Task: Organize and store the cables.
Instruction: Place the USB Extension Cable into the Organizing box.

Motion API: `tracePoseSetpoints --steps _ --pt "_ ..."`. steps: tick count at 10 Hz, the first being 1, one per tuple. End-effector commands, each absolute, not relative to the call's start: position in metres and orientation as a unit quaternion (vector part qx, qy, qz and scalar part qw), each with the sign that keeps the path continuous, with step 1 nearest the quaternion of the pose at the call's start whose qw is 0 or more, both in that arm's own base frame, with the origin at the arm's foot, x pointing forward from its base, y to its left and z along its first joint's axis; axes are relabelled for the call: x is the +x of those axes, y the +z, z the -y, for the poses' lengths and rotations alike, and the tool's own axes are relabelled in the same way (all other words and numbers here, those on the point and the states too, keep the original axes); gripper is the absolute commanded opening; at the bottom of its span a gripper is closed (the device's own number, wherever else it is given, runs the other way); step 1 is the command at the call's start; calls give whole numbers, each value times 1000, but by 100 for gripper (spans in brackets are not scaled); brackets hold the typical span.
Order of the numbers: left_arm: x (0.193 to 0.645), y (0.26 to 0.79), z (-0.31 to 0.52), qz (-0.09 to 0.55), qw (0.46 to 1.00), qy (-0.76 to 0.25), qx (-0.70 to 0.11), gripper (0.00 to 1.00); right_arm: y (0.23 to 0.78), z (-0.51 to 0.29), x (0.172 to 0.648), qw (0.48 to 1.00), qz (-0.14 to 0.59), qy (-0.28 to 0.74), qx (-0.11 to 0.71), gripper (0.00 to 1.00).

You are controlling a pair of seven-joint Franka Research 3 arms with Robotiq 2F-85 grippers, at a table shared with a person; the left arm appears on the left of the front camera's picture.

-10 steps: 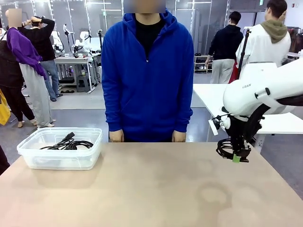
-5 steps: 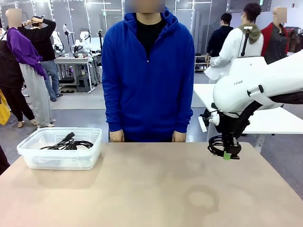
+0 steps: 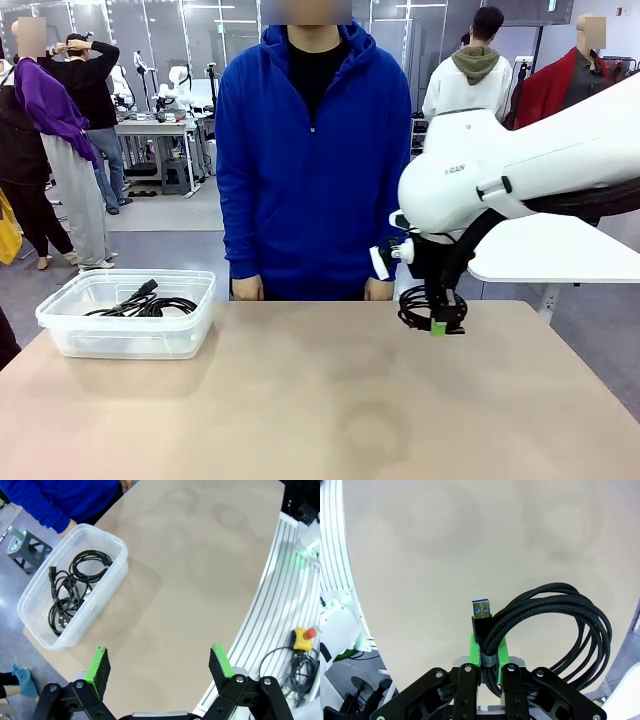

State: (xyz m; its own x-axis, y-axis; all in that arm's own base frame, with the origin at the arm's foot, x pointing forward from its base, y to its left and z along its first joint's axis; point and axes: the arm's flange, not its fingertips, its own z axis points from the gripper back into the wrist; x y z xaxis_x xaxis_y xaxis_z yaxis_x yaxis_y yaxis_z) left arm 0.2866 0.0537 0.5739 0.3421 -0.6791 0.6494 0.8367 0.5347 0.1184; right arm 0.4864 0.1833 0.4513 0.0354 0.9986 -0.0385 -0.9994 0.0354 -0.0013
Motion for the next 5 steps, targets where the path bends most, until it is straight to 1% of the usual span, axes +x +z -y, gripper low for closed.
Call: tracePoseSetpoints --steps 1,5 --pt "285 575 -52 333 811 -465 -119 100 448 -207 495 722 -29 691 -31 4" --pt "285 575 -52 333 811 -465 -119 100 431 -268 482 707 -28 706 -22 4"
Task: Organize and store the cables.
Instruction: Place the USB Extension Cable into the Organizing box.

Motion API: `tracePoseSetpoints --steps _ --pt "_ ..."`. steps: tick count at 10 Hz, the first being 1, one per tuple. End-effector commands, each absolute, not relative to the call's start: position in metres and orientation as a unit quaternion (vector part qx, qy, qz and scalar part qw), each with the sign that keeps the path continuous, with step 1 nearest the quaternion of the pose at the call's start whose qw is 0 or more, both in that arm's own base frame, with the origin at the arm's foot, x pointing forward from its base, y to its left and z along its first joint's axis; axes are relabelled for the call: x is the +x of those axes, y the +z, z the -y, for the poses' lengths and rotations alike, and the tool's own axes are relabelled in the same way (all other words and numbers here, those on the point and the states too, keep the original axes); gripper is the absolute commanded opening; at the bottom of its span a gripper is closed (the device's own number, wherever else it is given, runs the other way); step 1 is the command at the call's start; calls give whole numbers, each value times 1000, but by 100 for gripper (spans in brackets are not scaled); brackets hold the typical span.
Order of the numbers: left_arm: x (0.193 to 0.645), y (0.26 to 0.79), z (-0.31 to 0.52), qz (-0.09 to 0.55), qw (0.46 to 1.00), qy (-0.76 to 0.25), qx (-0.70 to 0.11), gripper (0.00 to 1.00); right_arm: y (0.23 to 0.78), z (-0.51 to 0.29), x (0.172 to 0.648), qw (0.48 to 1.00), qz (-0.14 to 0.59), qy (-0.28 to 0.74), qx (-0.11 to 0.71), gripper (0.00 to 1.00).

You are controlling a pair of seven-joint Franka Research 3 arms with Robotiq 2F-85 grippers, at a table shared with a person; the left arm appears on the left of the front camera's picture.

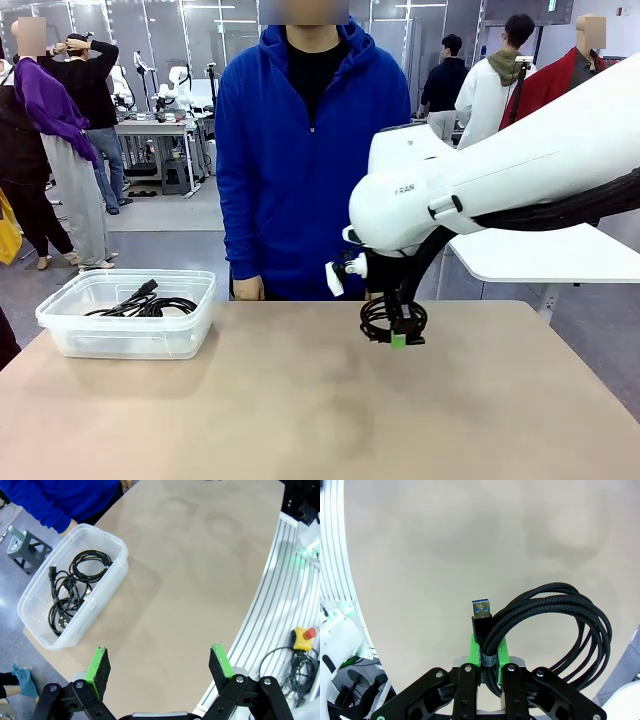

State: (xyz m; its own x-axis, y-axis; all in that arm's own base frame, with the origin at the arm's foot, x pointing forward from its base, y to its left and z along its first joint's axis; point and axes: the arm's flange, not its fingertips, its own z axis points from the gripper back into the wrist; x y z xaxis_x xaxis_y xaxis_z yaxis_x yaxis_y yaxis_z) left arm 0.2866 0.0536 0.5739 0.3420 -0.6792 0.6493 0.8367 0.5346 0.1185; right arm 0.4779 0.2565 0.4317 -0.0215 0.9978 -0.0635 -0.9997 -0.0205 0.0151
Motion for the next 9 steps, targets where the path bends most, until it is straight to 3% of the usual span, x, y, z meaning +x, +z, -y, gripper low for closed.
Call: tracePoseSetpoints --steps 1,9 --pt "285 575 -52 333 811 -465 -119 100 424 -286 479 705 -31 708 -25 4" --pt "285 575 -52 333 811 -465 -119 100 371 -384 469 686 -42 727 -2 4"
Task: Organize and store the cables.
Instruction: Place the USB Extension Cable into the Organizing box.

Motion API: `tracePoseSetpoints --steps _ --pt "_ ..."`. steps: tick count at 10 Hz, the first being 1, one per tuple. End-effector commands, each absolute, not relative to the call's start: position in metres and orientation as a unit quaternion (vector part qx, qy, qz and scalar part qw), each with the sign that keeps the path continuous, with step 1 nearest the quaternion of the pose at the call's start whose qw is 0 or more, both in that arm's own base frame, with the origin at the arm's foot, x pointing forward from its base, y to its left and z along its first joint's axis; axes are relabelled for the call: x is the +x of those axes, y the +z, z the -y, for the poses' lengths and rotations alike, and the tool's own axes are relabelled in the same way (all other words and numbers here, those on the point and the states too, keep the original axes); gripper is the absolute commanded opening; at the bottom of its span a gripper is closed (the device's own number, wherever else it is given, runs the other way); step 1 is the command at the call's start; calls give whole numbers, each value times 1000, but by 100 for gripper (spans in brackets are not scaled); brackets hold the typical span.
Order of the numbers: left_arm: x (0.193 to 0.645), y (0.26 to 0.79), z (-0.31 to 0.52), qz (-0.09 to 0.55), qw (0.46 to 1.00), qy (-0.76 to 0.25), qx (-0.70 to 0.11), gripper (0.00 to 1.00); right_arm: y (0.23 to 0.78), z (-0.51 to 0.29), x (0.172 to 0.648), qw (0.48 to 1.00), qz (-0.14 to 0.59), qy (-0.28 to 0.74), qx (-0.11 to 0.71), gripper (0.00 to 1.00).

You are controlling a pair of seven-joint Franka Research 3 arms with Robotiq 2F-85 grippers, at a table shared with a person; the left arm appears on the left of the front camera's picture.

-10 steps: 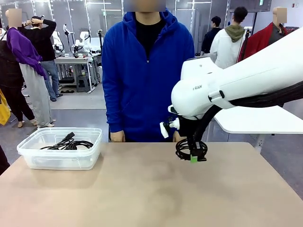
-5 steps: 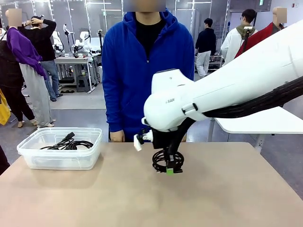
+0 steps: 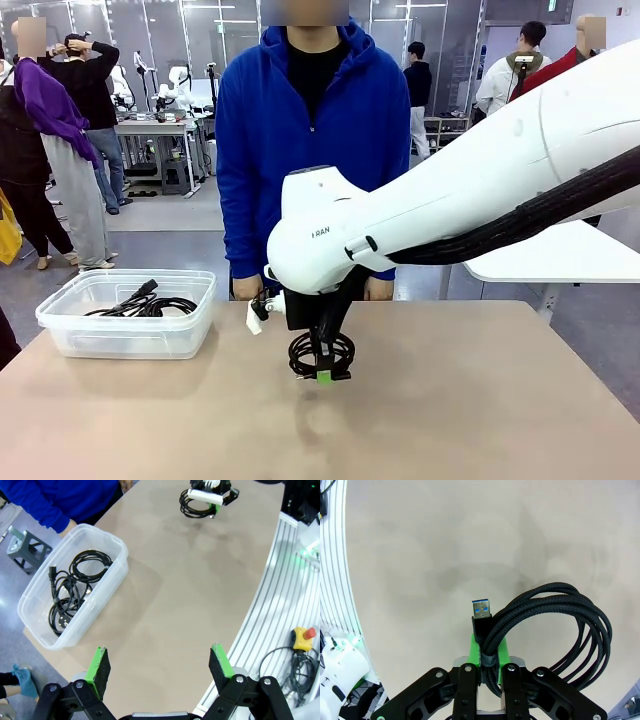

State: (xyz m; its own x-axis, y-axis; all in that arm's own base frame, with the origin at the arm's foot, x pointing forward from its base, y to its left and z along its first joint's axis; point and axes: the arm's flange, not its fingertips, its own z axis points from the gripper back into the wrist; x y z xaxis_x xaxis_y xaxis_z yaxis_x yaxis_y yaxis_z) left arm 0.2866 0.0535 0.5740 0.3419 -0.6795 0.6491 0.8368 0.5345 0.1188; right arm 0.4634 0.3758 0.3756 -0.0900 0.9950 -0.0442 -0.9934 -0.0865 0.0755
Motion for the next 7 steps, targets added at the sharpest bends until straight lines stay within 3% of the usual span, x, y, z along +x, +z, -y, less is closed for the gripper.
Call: tracePoseSetpoints --steps 1,7 --pt "285 575 -52 333 811 -465 -119 100 363 -389 471 687 -44 725 1 4" --pt "285 575 -52 333 811 -465 -119 100 328 -390 479 690 -45 722 15 4"
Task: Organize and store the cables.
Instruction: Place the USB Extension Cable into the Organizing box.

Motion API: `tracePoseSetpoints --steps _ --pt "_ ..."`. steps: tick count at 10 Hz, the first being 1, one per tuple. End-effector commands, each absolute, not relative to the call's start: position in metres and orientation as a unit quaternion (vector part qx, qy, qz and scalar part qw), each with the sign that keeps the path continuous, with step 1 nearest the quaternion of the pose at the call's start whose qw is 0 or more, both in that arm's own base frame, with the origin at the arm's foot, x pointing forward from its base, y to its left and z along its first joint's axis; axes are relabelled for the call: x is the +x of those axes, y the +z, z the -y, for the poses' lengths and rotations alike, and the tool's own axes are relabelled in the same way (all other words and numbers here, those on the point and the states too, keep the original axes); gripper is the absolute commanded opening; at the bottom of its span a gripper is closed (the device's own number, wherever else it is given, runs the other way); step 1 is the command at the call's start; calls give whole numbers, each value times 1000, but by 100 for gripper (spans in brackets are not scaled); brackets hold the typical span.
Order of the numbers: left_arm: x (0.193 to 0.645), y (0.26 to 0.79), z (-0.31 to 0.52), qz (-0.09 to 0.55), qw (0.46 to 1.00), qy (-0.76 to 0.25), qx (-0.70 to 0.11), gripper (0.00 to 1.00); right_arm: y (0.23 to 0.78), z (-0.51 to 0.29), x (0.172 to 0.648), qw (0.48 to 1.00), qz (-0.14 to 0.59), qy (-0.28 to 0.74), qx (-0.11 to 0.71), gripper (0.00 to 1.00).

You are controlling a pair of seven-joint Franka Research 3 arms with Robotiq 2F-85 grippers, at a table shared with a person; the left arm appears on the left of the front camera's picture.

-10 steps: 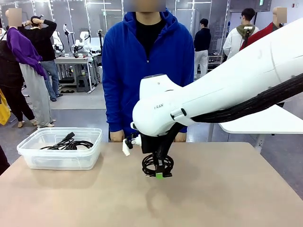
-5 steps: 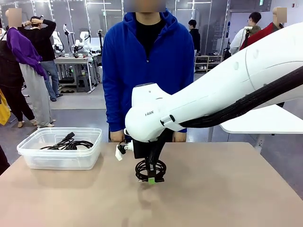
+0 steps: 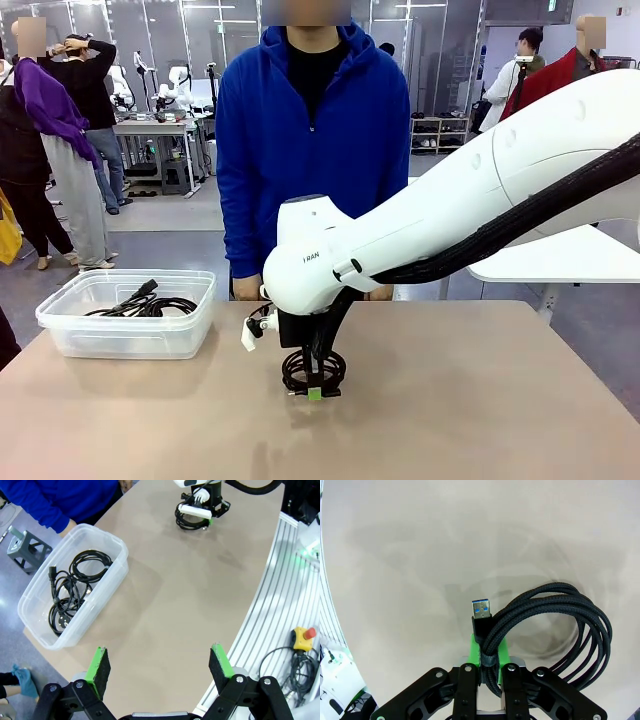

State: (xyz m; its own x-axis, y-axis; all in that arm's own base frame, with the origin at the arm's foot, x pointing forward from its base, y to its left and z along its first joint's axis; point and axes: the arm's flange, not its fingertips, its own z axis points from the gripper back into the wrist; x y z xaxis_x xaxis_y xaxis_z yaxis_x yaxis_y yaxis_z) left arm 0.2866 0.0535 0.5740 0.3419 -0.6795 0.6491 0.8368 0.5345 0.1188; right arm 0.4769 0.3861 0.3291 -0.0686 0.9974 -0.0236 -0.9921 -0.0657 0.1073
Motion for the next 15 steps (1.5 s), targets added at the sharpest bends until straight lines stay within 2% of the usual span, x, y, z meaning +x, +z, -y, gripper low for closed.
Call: tracePoseSetpoints --steps 1,4,11,12,15 --pt "285 575 -52 333 811 -465 -119 100 323 -389 481 692 -48 721 19 4" --pt "285 575 -52 333 811 -465 -119 100 317 -385 483 687 -60 724 25 4" --pt "285 575 -52 333 811 -465 -119 100 325 -377 481 693 -43 719 34 96" --pt "285 575 -52 333 811 -465 -119 100 330 -376 479 693 -37 719 36 100" --pt "285 575 -52 333 811 -465 -119 100 343 -366 476 694 -21 719 38 100"
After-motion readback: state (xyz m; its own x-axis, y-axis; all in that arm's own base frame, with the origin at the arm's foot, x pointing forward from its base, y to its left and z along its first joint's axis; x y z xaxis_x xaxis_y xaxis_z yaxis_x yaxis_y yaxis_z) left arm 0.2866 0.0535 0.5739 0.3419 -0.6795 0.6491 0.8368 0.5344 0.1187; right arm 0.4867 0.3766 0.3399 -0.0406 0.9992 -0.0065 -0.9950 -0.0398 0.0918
